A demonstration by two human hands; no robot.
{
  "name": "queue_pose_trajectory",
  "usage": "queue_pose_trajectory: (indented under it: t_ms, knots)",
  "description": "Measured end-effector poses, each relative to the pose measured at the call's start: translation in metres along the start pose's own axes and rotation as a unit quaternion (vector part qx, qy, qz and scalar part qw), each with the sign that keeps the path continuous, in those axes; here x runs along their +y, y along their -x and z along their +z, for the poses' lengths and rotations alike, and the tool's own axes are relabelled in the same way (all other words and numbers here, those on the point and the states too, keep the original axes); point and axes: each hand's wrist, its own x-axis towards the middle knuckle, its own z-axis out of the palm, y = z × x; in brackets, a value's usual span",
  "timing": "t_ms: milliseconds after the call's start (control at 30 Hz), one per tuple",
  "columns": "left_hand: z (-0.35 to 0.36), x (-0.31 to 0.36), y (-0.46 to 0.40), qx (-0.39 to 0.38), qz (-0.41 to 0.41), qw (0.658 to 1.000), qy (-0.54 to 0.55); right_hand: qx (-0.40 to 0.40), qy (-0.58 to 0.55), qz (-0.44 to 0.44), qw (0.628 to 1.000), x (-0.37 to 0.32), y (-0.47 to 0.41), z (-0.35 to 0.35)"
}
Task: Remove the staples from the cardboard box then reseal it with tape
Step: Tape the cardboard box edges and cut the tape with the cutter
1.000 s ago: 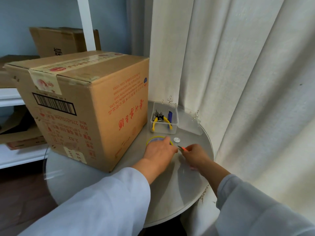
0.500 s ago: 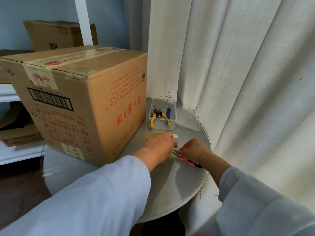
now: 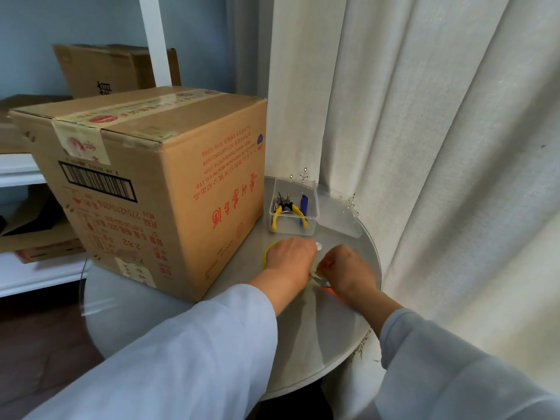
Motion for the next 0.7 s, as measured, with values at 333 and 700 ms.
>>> queue_pose_trajectory:
  t_ms: [333,700]
  knots:
    - [-0.002,-0.014,0.005,-0.051,0.085,0.994,0.05,-0.069,0.006,-0.003,0.998,0.002,-0.009,-0.009]
    - [-0.065,-0.05,0.049,-0.065,0.071,0.986,0.137,-0.006,-0.017,-0.073,0.997,-0.063,0.013,-0.026]
